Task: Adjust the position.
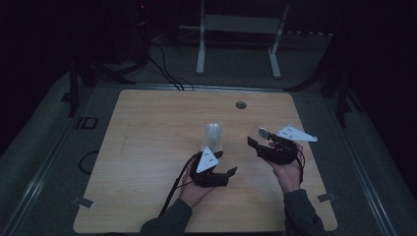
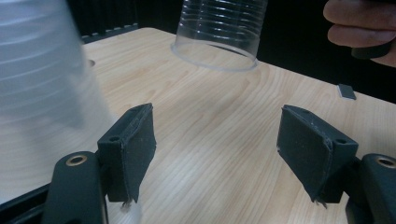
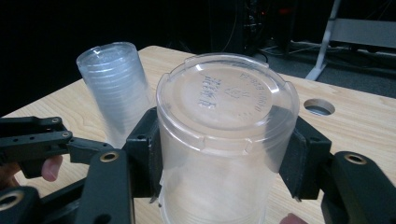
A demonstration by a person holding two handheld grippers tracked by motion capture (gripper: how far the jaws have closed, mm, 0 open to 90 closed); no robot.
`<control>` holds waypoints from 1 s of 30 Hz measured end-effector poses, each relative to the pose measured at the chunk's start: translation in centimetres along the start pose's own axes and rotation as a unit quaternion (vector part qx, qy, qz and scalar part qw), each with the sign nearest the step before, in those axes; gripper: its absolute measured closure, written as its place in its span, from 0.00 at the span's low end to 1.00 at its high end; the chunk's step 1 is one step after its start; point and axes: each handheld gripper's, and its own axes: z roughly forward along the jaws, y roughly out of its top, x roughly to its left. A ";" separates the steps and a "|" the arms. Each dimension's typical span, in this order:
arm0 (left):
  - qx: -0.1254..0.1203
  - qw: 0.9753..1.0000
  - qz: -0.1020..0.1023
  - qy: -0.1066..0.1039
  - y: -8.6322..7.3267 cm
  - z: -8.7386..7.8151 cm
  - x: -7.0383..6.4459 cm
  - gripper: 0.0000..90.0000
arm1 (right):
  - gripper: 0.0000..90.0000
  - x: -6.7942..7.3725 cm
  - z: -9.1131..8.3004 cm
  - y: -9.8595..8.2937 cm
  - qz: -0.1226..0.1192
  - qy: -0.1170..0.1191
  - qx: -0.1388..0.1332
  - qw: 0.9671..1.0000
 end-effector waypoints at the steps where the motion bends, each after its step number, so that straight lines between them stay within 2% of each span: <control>1: 0.000 1.000 0.002 -0.001 0.0 0.1 -0.1 0.30 | 0.46 0.0 0.0 -0.1 0.002 0.000 0.001 1.000; 11: 0.006 1.000 0.007 -0.016 0.4 1.5 -0.8 0.30 | 0.46 -0.1 -0.5 -1.0 0.004 -0.002 0.009 1.000; 23: -0.001 1.000 0.014 -0.021 1.0 2.6 -1.5 0.30 | 0.45 -0.5 -1.3 -2.1 0.017 -0.011 0.016 1.000; 26: -0.001 1.000 0.017 -0.019 1.2 2.8 -1.5 0.29 | 0.46 -0.6 -1.4 -2.4 0.024 -0.011 0.018 0.999; 30: -0.006 1.000 0.018 -0.019 1.5 3.0 -1.5 0.27 | 0.46 -0.9 -1.6 -2.7 0.047 0.002 0.011 0.999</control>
